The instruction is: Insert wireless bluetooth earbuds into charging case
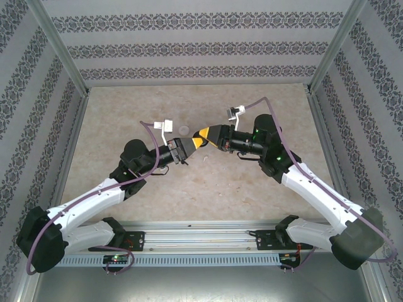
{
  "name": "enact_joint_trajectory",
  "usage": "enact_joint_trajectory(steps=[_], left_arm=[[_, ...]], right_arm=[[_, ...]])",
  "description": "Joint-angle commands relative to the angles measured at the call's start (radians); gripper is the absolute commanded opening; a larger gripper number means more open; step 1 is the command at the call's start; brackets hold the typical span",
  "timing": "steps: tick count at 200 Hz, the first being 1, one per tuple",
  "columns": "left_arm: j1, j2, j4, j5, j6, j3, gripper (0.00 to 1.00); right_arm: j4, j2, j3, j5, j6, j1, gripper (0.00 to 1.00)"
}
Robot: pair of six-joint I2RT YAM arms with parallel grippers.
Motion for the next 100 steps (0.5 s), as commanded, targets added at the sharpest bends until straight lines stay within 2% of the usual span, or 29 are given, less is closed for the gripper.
enact_joint_trajectory(steps=[1,16,50,73,100], left_arm=[[0.031,-0.023,-0.08,0.018,0.063,0.048,0.18],[0.038,-0.031,-0.133,0.05,0.088,0.062,0.21],[0.059,-0.092,-0.261,0.049,0.152,0.064,0.41],[0.073,-0.149,-0.344,0.046,0.239,0.069,0.5],[0.087,-0.202,-0.498,0.053,0.369,0.101,0.57]], right_arm=[[-0.192,0.004,0.066,-0.002,-0.133,0.005,0.2],[-0.255,0.018,0.1,0.004,-0.19,0.005,0.2],[-0.344,0.068,0.18,-0.009,-0.286,0.0,0.18],[-0.393,0.098,0.232,-0.018,-0.35,-0.005,0.16],[-0.462,0.131,0.287,-0.042,-0.448,-0.02,0.16]])
